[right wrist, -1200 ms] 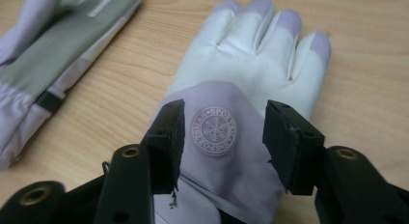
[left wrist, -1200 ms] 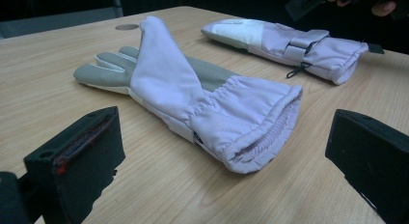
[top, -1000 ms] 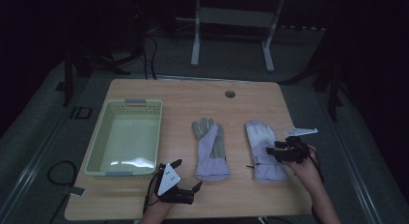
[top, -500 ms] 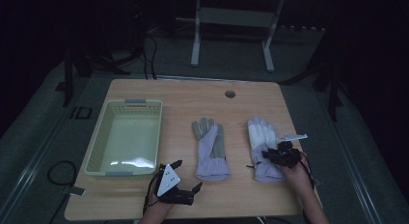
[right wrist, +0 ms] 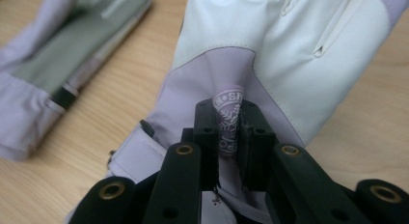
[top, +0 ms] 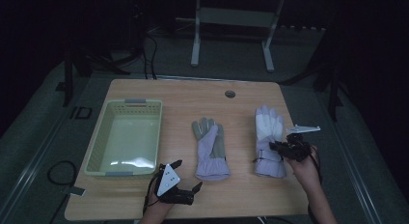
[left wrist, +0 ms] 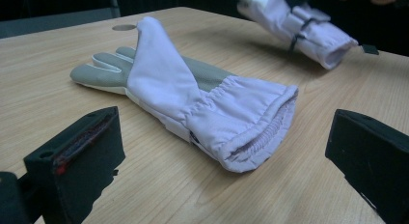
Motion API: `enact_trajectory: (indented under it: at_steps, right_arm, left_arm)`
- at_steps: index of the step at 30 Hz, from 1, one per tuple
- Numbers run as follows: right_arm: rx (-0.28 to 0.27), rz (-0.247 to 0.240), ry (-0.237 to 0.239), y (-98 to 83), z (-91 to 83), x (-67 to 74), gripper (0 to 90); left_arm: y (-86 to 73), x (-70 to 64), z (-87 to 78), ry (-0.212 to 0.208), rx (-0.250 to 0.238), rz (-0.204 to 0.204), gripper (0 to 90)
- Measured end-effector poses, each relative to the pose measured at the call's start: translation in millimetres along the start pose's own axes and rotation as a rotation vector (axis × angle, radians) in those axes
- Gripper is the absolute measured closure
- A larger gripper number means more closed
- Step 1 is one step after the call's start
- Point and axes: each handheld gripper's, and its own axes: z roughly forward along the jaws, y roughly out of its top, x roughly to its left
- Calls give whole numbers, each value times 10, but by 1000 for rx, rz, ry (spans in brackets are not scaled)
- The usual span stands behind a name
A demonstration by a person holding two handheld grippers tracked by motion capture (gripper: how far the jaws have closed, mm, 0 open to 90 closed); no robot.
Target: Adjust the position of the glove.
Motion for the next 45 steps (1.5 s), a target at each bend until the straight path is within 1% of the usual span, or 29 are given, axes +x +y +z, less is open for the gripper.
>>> enact_trajectory:
  at_steps: [3, 4, 7, 8, 9, 10, 15, 17, 18, 19, 20, 21, 22, 23, 24, 25, 26, 28, 29, 30, 31, 33, 36, 39, 40, 41, 43, 45]
  right_arm:
    - [-30, 20, -3, 118, -94, 30, 802]
    - [-38, 15, 1, 165, -127, 51, 803]
    - [-59, 0, -8, 319, -215, 135, 803]
    - [-59, 0, -8, 319, -215, 135, 803]
    - [-74, -11, -5, 412, -263, 194, 802]
    - [-80, -19, -1, 447, -283, 222, 802]
    - [-109, -28, 48, 590, -353, 358, 801]
    - [-118, -45, 48, 646, -372, 438, 801]
    - [-118, -45, 48, 646, -372, 438, 801]
    - [-125, -53, 52, 707, -379, 516, 801]
    - [-125, -53, 52, 707, -379, 516, 801]
    - [-126, -56, 56, 767, -376, 587, 801]
    - [-126, -56, 56, 767, -376, 587, 801]
    - [-129, -59, 63, 818, -358, 656, 800]
    - [-129, -60, 72, 837, -345, 692, 800]
    - [-129, -60, 72, 837, -345, 692, 800]
    - [-124, -74, 90, 869, -310, 776, 799]
    - [-121, -86, 98, 895, -271, 858, 800]
    - [-121, -86, 98, 895, -271, 858, 800]
    - [-119, -88, 104, 908, -250, 897, 799]
    - [-114, -94, 112, 932, -205, 977, 800]
    - [-109, -95, 125, 952, -161, 1044, 800]
    - [-92, -102, 152, 978, -73, 1182, 800]
    - [-71, -105, 163, 980, 23, 1313, 800]
    - [-66, -104, 164, 980, 46, 1342, 800]
    - [-66, -104, 164, 980, 46, 1342, 800]
    - [-51, -98, 168, 971, 153, 1461, 800]
    - [-46, -98, 166, 965, 180, 1489, 800]
  left_arm:
    - [0, 3, 0, 0, 0, -5, 1]
    - [0, 4, -1, 0, 0, -7, 1]
    - [-1, 3, -2, 0, -1, -6, 1]
    - [-1, 3, -2, 0, -1, -6, 1]
    - [-1, 1, -1, 1, -1, -5, 1]
    - [-1, 0, -1, 0, -1, -2, 1]
    - [-1, -5, -2, 1, -3, 4, 0]
    - [-1, -4, -3, 1, -3, 3, 1]
    - [-2, -2, -4, 1, -3, 3, 1]
    - [-2, -2, -3, 1, -4, 2, 1]
    - [-2, -1, -3, 0, -3, 2, 1]
    - [-1, -2, -3, 1, -3, 2, 1]
    - [-2, -3, -3, 1, -3, 3, 1]
    - [-2, -6, -3, 2, -3, 4, 1]
    - [-2, -6, -3, 2, -3, 4, 1]
    - [-2, -6, -3, 3, -4, 5, 1]
    - [-3, -7, -4, 3, -6, 5, 1]
    - [-3, -7, -4, 3, -6, 4, 1]
    - [-3, -8, -4, 3, -6, 4, 1]
    - [-4, -7, -6, 2, -7, 5, 1]
    - [-4, -7, -7, 3, -8, 5, 1]
    - [-4, -9, -7, 3, -8, 6, 1]
    - [-4, -10, -8, 3, -8, 8, 0]
    - [-5, -11, -8, 4, -10, 7, 0]
    - [-5, -13, -8, 6, -12, 8, 0]
    - [-5, -13, -8, 6, -12, 8, 0]
    - [-5, -18, -9, 8, -12, 12, 0]
    - [-4, -13, -9, -1, -8, 7, 1]
